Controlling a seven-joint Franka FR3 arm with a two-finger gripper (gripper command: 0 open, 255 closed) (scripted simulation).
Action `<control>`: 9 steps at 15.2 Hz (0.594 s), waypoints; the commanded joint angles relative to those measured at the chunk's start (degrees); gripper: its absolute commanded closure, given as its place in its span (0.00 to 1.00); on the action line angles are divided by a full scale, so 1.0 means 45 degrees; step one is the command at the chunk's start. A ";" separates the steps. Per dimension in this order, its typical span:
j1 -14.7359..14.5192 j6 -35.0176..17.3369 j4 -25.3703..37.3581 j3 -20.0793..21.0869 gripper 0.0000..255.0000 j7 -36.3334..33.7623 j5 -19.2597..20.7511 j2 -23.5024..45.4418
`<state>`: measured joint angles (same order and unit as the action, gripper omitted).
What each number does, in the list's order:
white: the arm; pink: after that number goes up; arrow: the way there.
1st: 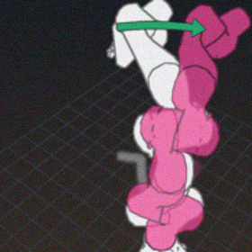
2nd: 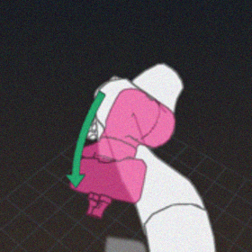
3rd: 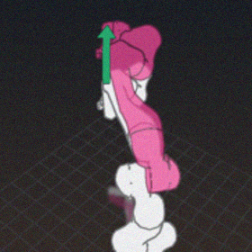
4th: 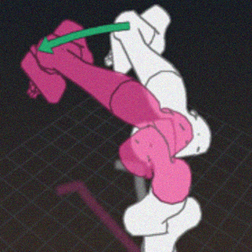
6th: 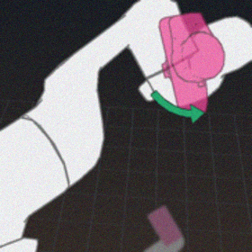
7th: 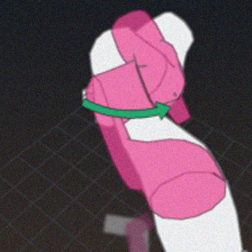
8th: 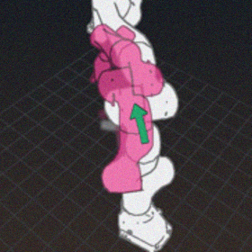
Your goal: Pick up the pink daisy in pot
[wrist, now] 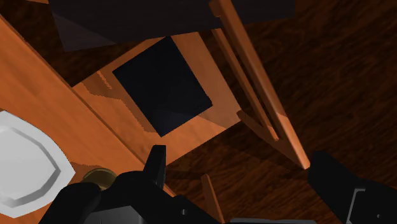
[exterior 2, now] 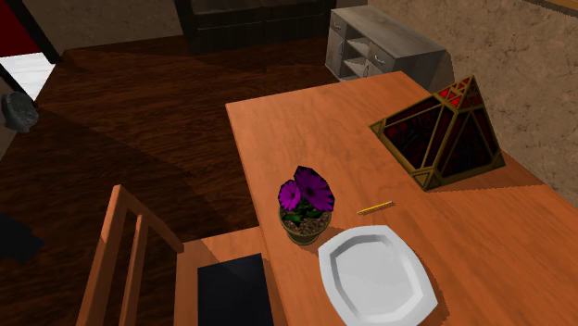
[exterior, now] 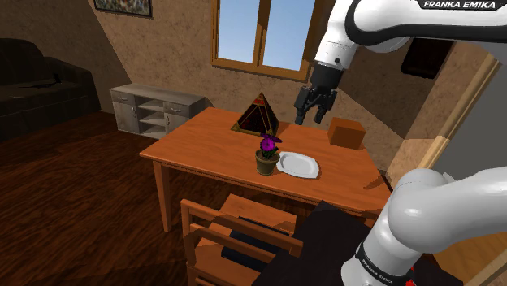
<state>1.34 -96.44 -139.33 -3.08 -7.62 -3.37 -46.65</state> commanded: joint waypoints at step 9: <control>0.0399 -0.3026 -0.0541 -0.1225 0.00 0.1314 0.0551 0.2543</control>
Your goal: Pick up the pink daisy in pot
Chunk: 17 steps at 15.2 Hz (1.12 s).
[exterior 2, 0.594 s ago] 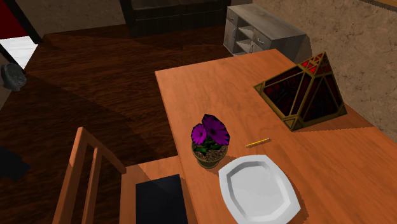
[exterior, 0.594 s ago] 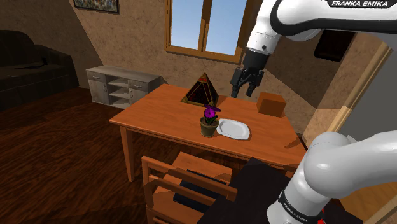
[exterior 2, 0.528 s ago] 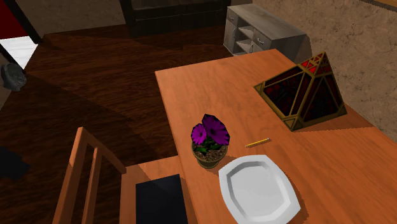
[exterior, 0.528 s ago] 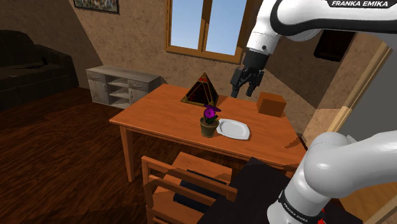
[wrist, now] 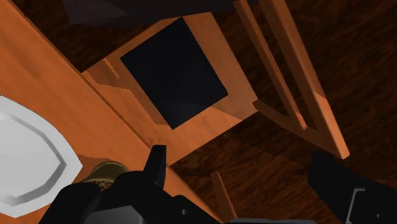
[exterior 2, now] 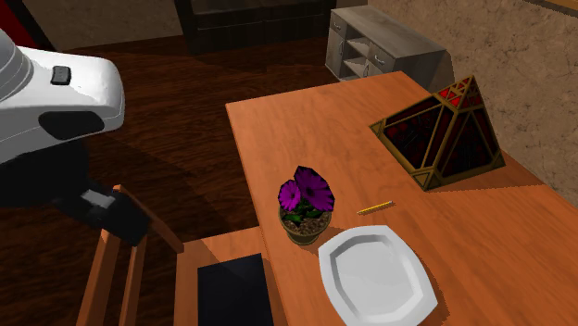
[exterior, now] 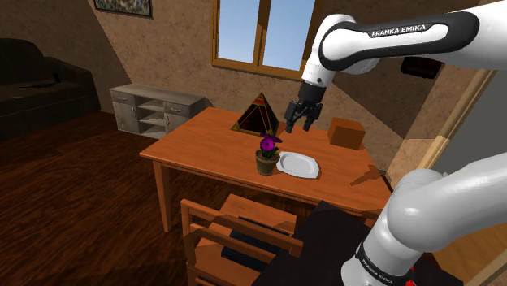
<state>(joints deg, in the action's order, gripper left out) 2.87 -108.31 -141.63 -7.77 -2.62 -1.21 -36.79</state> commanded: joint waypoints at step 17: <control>0.0315 -0.5350 0.2488 -0.2513 0.00 0.3814 -0.1534 0.8182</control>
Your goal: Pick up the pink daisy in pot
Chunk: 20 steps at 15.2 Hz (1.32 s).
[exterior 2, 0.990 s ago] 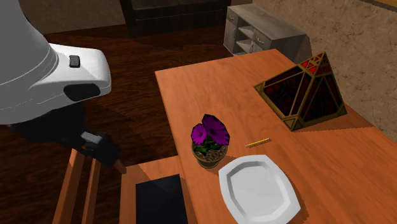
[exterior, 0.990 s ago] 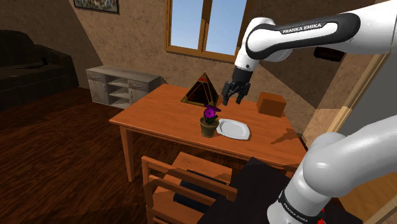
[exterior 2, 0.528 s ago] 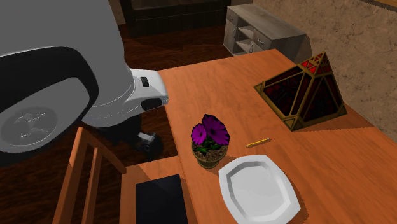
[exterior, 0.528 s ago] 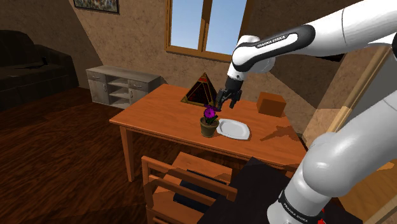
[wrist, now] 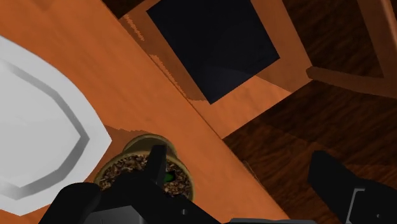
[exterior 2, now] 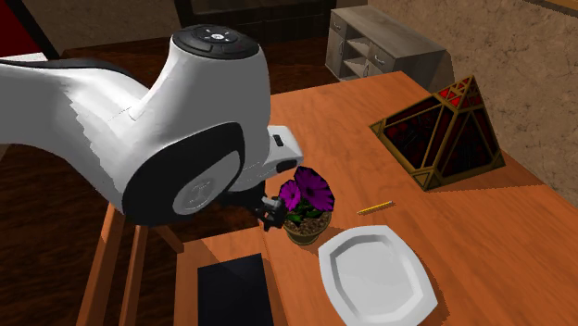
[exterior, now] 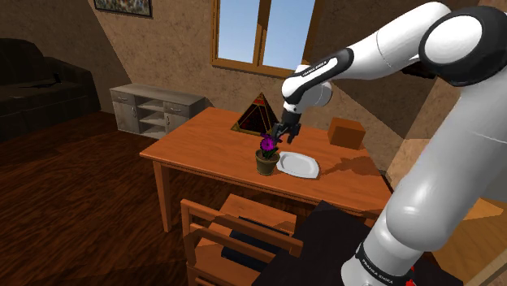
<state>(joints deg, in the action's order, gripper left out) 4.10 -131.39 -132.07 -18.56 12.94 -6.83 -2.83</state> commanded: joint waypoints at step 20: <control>0.1229 -0.1992 0.3306 0.0255 1.00 0.2907 -0.2988 0.5899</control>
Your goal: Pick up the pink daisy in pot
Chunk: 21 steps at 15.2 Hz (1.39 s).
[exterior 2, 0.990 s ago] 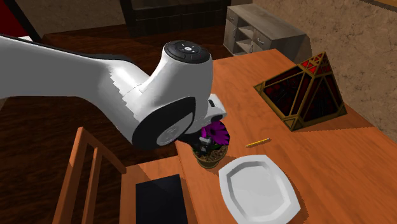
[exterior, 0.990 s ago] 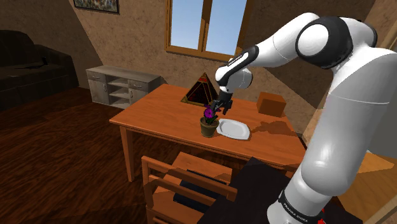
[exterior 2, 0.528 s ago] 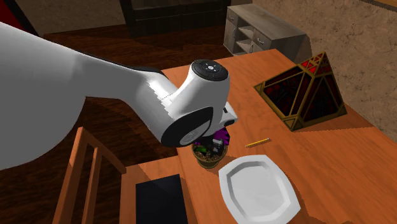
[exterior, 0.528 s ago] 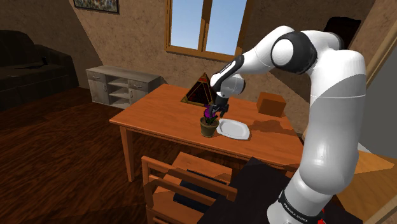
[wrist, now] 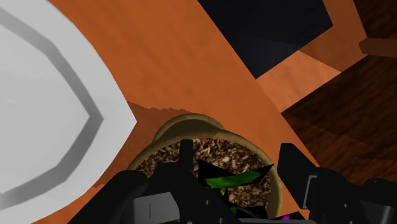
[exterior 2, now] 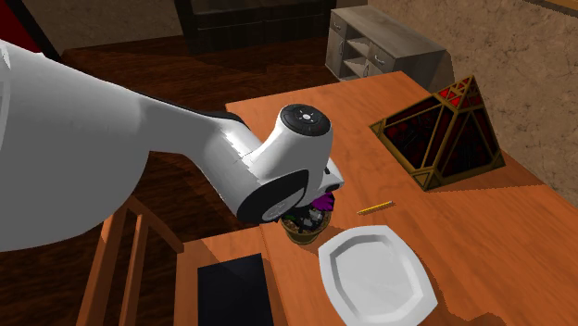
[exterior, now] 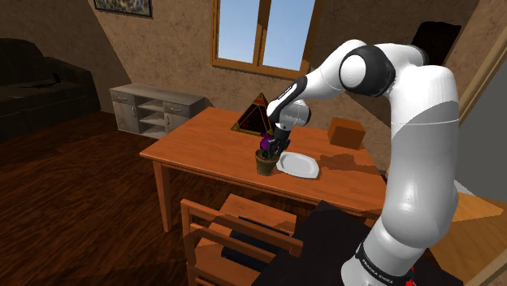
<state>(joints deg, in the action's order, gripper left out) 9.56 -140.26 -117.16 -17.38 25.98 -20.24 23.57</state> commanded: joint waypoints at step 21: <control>-0.0325 0.1672 0.0287 -0.0494 1.00 -0.0818 0.1004 -0.1503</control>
<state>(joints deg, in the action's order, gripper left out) 8.21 -133.31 -116.09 -19.48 22.60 -16.05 17.36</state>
